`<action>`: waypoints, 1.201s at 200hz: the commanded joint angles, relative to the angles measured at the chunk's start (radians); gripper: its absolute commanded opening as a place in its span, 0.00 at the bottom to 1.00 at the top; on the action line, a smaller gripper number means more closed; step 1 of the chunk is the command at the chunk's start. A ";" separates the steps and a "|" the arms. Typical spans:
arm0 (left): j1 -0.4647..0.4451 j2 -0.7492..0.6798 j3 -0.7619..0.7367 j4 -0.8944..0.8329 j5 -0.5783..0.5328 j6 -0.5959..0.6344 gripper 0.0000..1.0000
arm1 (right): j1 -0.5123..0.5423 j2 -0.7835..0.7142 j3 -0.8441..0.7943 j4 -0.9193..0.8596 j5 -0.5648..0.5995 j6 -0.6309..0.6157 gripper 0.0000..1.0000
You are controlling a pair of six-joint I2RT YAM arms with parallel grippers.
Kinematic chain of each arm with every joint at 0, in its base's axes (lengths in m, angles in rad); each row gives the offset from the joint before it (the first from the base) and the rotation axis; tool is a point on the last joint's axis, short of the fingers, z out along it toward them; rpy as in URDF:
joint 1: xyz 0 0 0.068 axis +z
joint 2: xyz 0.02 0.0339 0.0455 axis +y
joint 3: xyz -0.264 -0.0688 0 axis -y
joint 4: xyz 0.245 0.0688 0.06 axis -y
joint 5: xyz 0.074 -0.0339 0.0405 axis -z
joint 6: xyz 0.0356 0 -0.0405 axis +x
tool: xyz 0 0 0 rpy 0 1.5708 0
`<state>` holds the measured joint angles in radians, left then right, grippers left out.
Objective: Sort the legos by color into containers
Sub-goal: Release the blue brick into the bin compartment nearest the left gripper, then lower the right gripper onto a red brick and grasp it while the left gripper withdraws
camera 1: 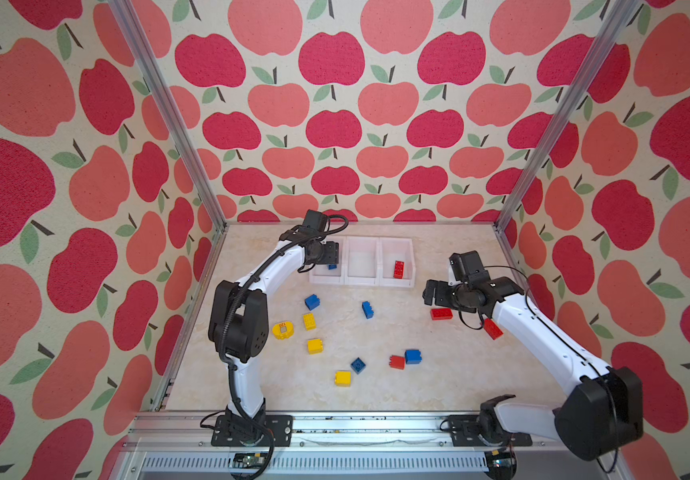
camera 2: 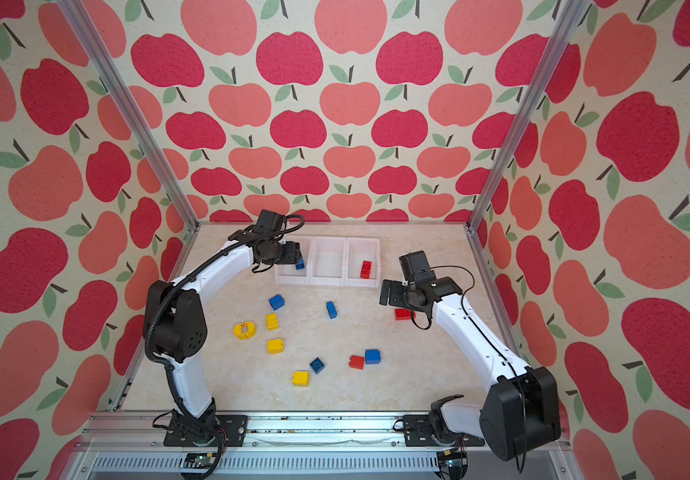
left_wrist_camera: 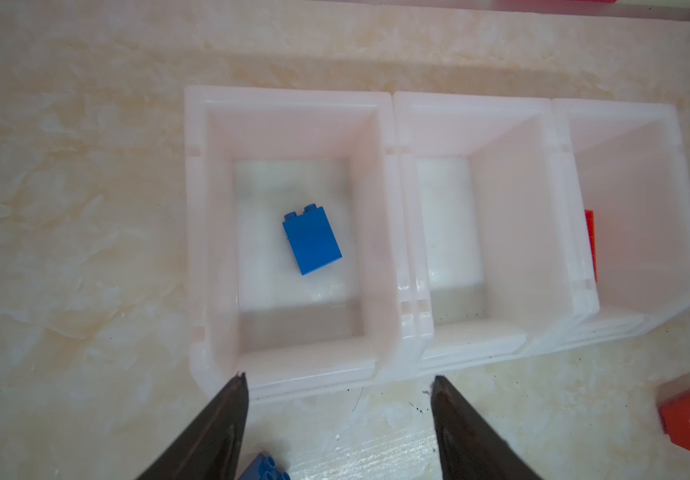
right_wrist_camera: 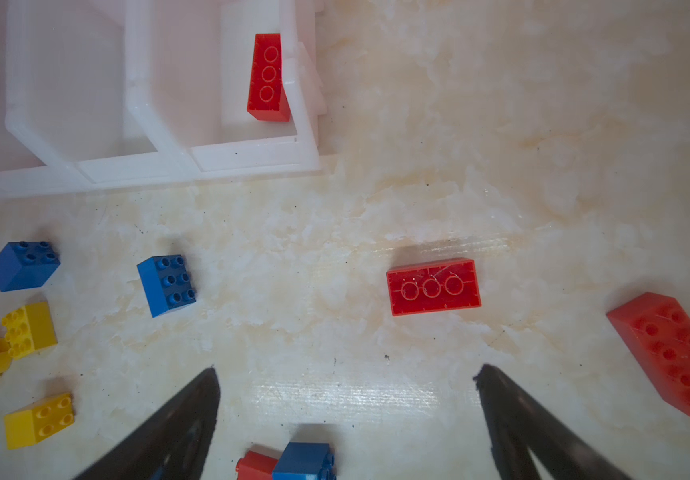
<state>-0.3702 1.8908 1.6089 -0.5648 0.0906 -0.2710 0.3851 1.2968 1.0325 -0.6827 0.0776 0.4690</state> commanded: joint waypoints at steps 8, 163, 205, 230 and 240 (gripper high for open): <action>0.010 -0.105 -0.104 0.066 0.033 -0.031 0.76 | -0.072 0.053 0.011 -0.066 0.019 -0.097 0.99; 0.198 -0.511 -0.549 0.219 0.193 -0.137 0.94 | -0.144 0.411 0.123 -0.039 -0.002 -0.281 0.99; 0.200 -0.509 -0.558 0.233 0.195 -0.145 0.95 | -0.121 0.440 0.116 -0.024 0.007 -0.292 0.99; 0.200 -0.505 -0.561 0.238 0.197 -0.148 0.96 | -0.102 0.456 0.113 -0.015 0.012 -0.295 0.99; 0.199 -0.504 -0.564 0.240 0.198 -0.149 0.96 | -0.095 0.462 0.115 -0.014 0.021 -0.294 0.97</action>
<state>-0.1761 1.3964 1.0592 -0.3477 0.2749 -0.4068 0.2714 1.7386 1.1294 -0.7021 0.0807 0.1974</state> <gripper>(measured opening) 0.958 0.986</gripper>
